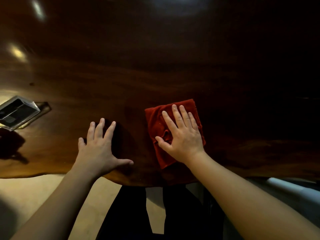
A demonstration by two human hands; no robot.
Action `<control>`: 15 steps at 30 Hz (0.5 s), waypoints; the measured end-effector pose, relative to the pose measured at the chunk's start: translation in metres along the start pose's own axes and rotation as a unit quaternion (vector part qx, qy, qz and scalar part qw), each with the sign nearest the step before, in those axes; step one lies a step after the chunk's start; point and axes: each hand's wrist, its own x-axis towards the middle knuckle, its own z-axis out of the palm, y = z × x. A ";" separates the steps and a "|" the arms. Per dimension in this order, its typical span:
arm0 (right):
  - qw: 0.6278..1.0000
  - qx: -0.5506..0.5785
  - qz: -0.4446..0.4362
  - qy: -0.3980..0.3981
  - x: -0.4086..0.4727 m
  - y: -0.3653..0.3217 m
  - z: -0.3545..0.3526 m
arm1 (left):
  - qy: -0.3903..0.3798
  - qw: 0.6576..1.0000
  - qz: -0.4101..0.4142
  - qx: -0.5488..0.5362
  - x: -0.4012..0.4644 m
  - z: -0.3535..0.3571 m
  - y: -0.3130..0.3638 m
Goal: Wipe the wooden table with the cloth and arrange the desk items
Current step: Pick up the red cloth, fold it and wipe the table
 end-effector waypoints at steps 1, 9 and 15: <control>1.000 -0.003 0.008 -0.001 -0.006 0.011 -0.003 | -0.002 1.000 -0.002 -0.006 -0.002 -0.001 0.002; 0.997 -0.019 0.070 -0.019 -0.049 0.093 -0.027 | 0.017 0.999 -0.034 -0.035 -0.018 -0.001 0.014; 0.996 -0.012 0.090 -0.019 -0.054 0.106 -0.030 | 0.022 0.996 -0.058 -0.058 -0.028 0.004 0.020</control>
